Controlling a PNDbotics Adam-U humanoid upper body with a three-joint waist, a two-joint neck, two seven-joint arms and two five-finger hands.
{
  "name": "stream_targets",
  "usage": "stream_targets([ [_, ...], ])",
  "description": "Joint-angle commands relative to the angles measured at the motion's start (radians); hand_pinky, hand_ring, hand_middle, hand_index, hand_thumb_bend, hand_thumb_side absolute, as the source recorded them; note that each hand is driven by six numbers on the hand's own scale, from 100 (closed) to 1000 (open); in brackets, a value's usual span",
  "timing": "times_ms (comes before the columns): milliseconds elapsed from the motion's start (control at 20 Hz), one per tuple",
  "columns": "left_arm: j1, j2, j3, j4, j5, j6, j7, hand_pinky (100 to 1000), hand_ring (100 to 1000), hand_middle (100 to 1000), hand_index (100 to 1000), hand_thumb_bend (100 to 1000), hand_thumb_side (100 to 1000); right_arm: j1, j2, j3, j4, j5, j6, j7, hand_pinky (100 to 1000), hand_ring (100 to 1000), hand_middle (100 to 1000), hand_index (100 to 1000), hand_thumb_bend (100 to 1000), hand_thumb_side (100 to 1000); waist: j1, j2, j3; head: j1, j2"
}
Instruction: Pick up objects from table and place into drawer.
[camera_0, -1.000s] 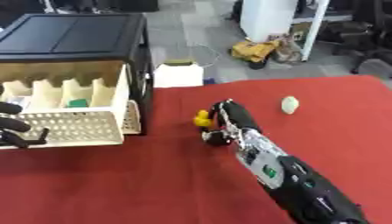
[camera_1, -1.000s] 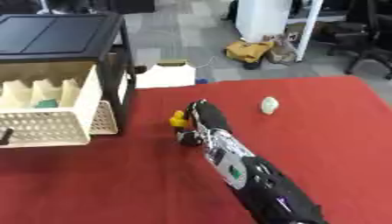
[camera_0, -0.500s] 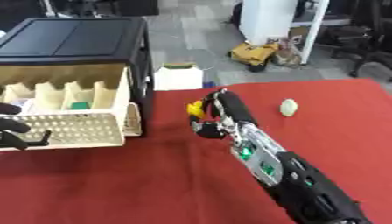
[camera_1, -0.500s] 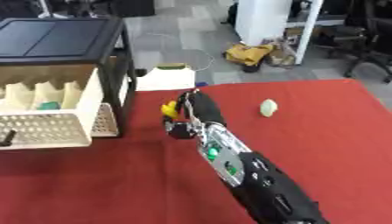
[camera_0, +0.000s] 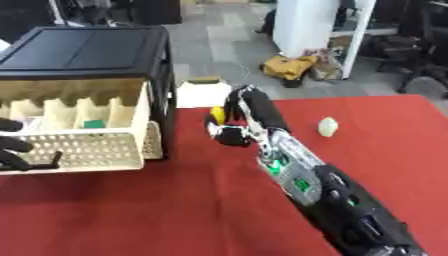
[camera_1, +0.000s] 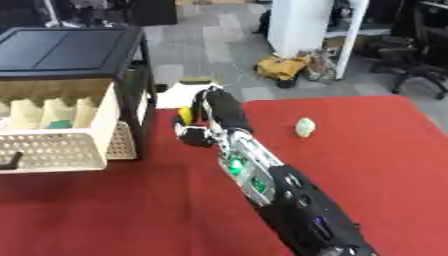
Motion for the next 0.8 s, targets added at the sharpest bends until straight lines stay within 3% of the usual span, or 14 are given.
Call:
stream_targets([
  [50, -0.005, 0.013, 0.011, -0.013, 0.003, 0.004, 0.005, 419, 531, 590, 818, 100, 1000, -0.039, 0.011, 0.001, -0.039, 0.001, -0.002, -0.019, 578, 618, 288, 374, 248, 318, 0.001, -0.027, 0.002, 0.000, 0.007],
  [400, 0.004, 0.019, 0.016, -0.013, 0.009, 0.008, 0.015, 419, 531, 590, 818, 100, 1000, -0.077, 0.059, 0.001, -0.047, 0.020, -0.005, -0.056, 571, 613, 291, 371, 237, 351, -0.003, -0.053, 0.002, 0.011, 0.026],
  [800, 0.008, 0.020, 0.015, -0.013, 0.013, 0.008, 0.015, 419, 531, 590, 818, 100, 1000, -0.110, 0.093, 0.018, -0.051, 0.044, -0.029, -0.094, 565, 609, 293, 365, 211, 368, -0.005, -0.066, 0.006, 0.012, 0.026],
])
